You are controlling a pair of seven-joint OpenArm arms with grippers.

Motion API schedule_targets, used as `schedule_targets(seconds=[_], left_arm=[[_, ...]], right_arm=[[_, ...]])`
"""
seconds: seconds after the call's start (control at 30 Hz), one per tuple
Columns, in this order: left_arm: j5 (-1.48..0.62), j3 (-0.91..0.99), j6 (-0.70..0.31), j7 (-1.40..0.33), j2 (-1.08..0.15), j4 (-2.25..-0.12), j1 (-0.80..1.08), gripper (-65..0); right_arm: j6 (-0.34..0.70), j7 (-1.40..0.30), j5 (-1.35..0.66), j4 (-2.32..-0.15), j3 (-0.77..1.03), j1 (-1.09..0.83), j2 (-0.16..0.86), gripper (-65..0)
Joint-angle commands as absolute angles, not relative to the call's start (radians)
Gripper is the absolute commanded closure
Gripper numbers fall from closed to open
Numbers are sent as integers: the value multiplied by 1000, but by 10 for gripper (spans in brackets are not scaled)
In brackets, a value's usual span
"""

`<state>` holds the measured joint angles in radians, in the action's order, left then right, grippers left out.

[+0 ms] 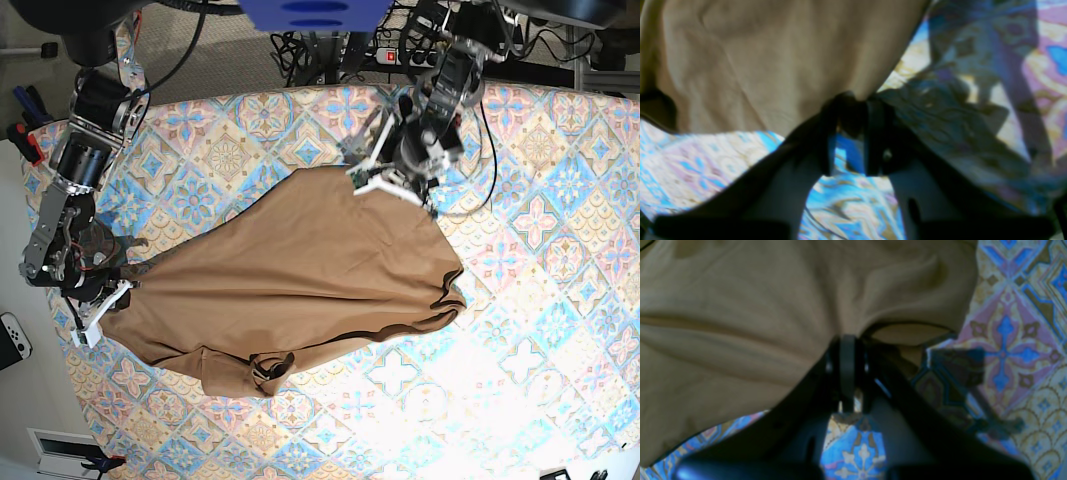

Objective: Layout the t-shirt on the table in an organized manner, then fold the t-shirt properly
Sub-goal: 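Pull the held corner with the left gripper away from the right gripper, then move the left gripper along the shirt edge and regrasp the fabric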

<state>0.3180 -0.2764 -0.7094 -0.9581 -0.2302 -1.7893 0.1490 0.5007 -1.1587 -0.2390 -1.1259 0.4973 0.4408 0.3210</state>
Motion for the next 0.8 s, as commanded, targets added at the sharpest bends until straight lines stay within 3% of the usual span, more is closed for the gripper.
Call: schedule_targets(seconds=[0.0,0.27,0.4,0.77], left_arm=[[346,-274,-698,-970,-229,-1759,133,-104],[340,-275,-698,-970,-196,-1719,114,-95],[344,-274,-698,-970,-176,-1728,116,0],[334,-331,-698,-1136,-140,-2054,202,0]], right_arm=[[503,-1142,-251,-1147,499,470,341,0],[503,-1142,-251,-1148,499,470,341,0],[503,-1142,-251,-1148,499,470,341,0],[503,-1142,-251,-1144,499,470,341,0]])
